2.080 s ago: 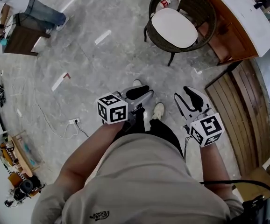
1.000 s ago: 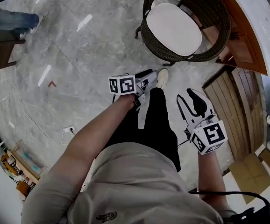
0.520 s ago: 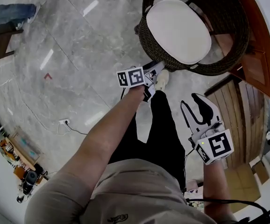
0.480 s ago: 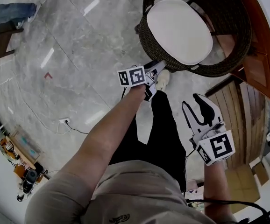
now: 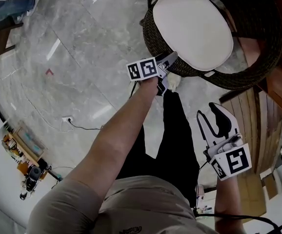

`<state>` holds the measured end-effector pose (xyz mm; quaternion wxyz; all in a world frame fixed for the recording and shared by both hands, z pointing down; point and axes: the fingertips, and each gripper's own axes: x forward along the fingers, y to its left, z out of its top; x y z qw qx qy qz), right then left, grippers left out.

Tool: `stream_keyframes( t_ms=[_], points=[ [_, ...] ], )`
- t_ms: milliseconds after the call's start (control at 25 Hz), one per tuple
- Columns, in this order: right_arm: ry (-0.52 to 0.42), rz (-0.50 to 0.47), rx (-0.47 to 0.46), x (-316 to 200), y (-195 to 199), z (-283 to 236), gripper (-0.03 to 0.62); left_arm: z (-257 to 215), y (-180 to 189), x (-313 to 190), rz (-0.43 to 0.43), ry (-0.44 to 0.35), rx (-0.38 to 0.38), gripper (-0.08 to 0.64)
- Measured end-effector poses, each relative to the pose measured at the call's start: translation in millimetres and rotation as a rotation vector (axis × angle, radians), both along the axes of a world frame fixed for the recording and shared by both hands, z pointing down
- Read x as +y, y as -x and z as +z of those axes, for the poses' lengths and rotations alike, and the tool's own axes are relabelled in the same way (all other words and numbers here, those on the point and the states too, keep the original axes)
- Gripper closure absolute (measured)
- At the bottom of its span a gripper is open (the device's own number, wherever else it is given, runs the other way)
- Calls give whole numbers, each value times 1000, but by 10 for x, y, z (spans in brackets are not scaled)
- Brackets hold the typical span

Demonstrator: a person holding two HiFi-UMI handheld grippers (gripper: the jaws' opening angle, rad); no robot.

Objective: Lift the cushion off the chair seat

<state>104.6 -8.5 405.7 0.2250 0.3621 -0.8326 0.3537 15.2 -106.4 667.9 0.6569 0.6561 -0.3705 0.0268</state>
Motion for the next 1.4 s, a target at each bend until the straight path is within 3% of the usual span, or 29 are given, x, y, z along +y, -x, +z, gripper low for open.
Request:
stream_keyframes(
  t_ms=[200,480,720,960,1240,1400],
  points=[
    [18,1,-12,-53,-97,133,428,184,-61,-60,5,41,-22,284],
    [49,23,-31,-77,-179,248,428,270,-85,-198,-58,61,-30,284],
    [64,29,-47,-86,-154,362,428,253,-71,-227,-96,48,43,284],
    [84,25,-70,-82,-75,400,428,302,-87,-235,-95,87,-22,284],
    [92,29,-80,-90,-98,409,428,195,-166,-308,-105,39,86,284],
    [97,34,-79,-75,-139,431,428,224,-297,-485,-107,24,105,284]
  ],
)
